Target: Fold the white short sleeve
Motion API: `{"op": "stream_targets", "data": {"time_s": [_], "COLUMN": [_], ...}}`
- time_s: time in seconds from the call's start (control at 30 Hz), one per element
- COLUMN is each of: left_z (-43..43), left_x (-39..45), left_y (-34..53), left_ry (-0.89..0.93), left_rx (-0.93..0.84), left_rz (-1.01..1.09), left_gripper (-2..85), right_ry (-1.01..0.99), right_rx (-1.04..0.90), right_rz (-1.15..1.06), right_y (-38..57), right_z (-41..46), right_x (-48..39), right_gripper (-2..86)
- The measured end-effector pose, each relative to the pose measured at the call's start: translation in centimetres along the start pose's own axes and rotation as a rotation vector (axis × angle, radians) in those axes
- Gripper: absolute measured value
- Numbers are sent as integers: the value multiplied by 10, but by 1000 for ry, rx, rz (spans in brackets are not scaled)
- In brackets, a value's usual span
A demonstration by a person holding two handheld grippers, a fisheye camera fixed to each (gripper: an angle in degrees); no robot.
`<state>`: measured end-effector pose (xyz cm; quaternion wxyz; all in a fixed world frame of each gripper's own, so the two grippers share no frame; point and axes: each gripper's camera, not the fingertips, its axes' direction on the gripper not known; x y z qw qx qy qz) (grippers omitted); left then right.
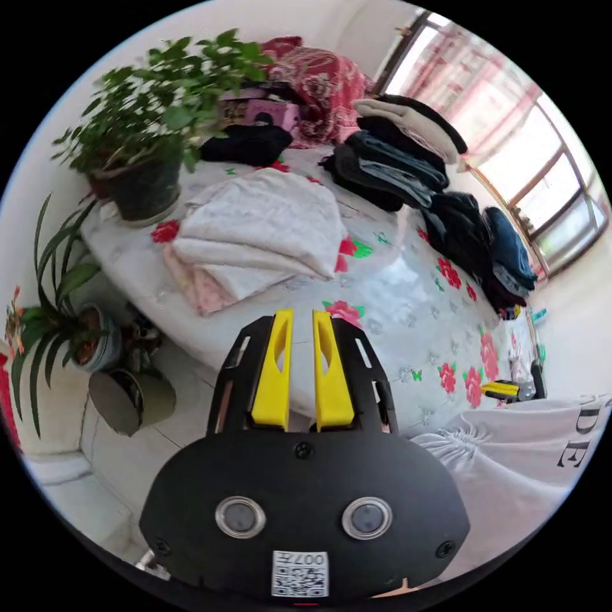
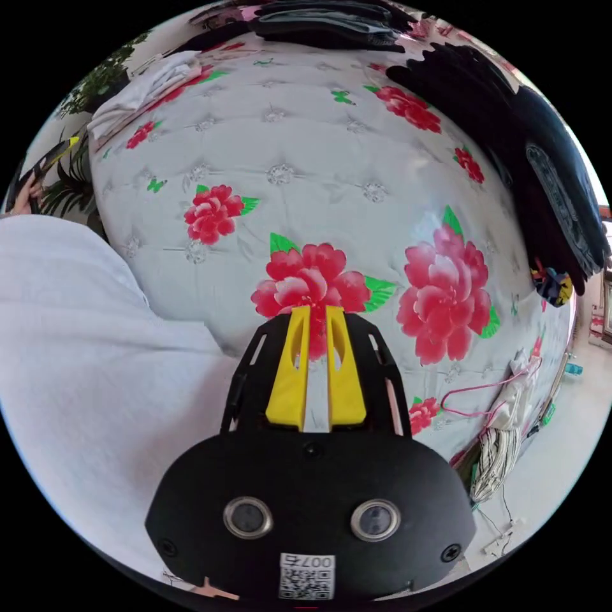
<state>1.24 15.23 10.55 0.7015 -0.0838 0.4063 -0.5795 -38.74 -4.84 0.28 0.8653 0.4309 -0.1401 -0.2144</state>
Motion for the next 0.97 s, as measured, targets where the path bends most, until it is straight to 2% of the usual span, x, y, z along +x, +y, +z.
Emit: {"op": "stream_targets", "data": {"time_s": [0.07,0.13,0.17,0.3,0.37,0.53,0.67,0.83,0.97], "left_z": [30,56,73,124,157,203,240,255,269], "left_x": [77,132,167,257,303,355,372,388,399], "left_y": [-13,-14,-12,8,27,56,74,80,81], "left_ry": [19,47,66,151,165,87,6,-33,-70], "left_rx": [-34,-72,-106,-227,-329,-455,-559,-515,-513], "left_rz": [219,334,394,499,558,595,568,551,501], "left_gripper": [50,50,51,49,48,45,46,42,40], "right_ry": [68,49,60,44,-52,-135,-16,9,84], "right_rx": [-42,-42,65,172,243,378,425,492,458], "right_rz": [11,43,80,210,260,568,740,890,937], "right_y": [31,46,59,90,116,190,249,290,308], "right_z": [7,14,8,-3,-13,-43,-72,-100,-109], "right_x": [-3,-8,-11,-12,2,83,159,243,306], "right_gripper": [12,7,5,8,19,31,34,38,42]}}
